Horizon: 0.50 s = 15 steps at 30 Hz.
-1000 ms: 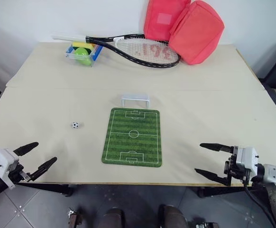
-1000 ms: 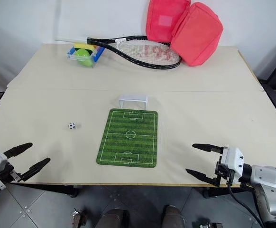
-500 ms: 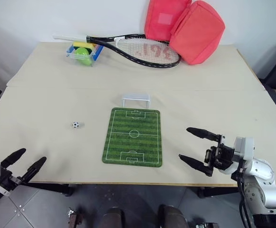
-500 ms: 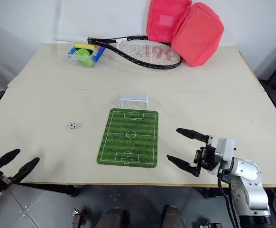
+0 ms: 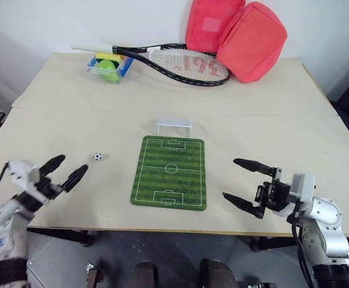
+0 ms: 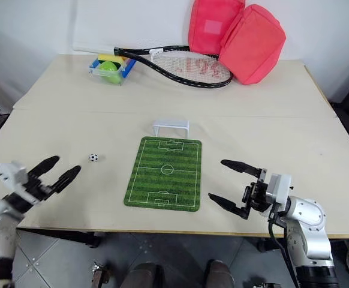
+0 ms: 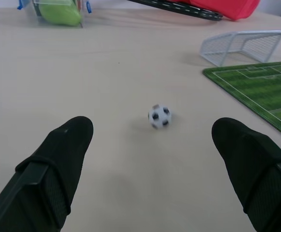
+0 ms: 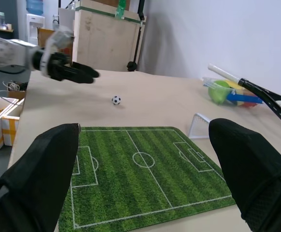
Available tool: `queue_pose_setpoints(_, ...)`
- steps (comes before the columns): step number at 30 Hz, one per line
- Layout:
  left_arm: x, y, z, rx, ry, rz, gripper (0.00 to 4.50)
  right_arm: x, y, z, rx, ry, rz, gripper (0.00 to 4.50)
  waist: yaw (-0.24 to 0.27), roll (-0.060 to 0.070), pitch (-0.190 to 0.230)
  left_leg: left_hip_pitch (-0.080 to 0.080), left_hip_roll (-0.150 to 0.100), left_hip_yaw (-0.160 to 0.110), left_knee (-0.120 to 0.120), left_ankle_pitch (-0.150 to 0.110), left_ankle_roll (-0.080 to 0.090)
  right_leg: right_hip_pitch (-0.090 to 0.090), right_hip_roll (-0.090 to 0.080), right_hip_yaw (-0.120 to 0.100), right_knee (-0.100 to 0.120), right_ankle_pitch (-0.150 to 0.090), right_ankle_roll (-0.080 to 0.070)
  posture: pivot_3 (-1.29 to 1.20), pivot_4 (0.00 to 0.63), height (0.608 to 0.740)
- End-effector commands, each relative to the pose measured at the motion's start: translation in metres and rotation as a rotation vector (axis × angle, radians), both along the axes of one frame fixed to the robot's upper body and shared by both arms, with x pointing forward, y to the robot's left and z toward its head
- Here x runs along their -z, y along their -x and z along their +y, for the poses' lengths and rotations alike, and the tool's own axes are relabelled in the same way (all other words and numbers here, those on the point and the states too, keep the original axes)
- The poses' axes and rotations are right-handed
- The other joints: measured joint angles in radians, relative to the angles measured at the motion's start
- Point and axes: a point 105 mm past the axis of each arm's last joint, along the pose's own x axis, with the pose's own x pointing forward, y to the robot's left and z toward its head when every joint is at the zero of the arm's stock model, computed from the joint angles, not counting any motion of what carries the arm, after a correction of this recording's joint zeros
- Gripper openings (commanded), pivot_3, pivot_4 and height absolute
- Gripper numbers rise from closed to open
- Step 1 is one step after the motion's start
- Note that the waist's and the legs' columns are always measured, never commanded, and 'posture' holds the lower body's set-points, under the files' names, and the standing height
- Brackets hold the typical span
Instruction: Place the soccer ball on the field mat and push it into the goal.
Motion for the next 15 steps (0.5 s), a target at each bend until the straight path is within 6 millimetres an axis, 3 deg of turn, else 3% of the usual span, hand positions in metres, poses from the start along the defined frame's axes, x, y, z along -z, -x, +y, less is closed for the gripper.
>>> queue_pose_setpoints(1,0.003,-0.022,-0.003,-0.007,-0.043,0.037,4.47,-0.003,0.004,0.006,-0.008,-0.015,-0.031,4.5,-0.001,-0.001,0.0,0.0,0.0,0.0,0.0,0.0,0.0,0.0,0.0,0.0,0.0,0.0,0.0,0.0,0.15,0.74)
queue_pose_setpoints(7,0.017,-0.04,-0.012,0.044,-0.089,0.124,4.47,0.0,0.006,0.008,0.001,-0.021,-0.024,4.5,-0.015,-0.001,0.0,0.0,0.0,0.002,-0.001,0.0,0.0,-0.001,0.0,0.002,0.0,0.0,0.0,0.0,0.15,0.74)
queue_pose_setpoints(10,0.02,-0.041,-0.011,0.04,-0.086,0.138,3.95,-0.001,0.006,0.007,0.021,-0.027,-0.026,4.5,-0.019,-0.001,0.0,0.001,0.0,0.003,-0.001,0.0,0.0,-0.001,0.0,0.002,0.0,0.0,0.0,0.0,0.15,0.74)
queue_pose_setpoints(15,0.022,-0.04,-0.012,0.056,-0.09,0.132,2.32,-0.003,0.005,0.008,0.034,-0.031,-0.028,4.5,-0.021,-0.001,0.0,0.002,0.0,0.004,0.0,0.0,0.0,-0.001,0.0,0.004,0.002,0.0,0.0,0.0,0.15,0.74)
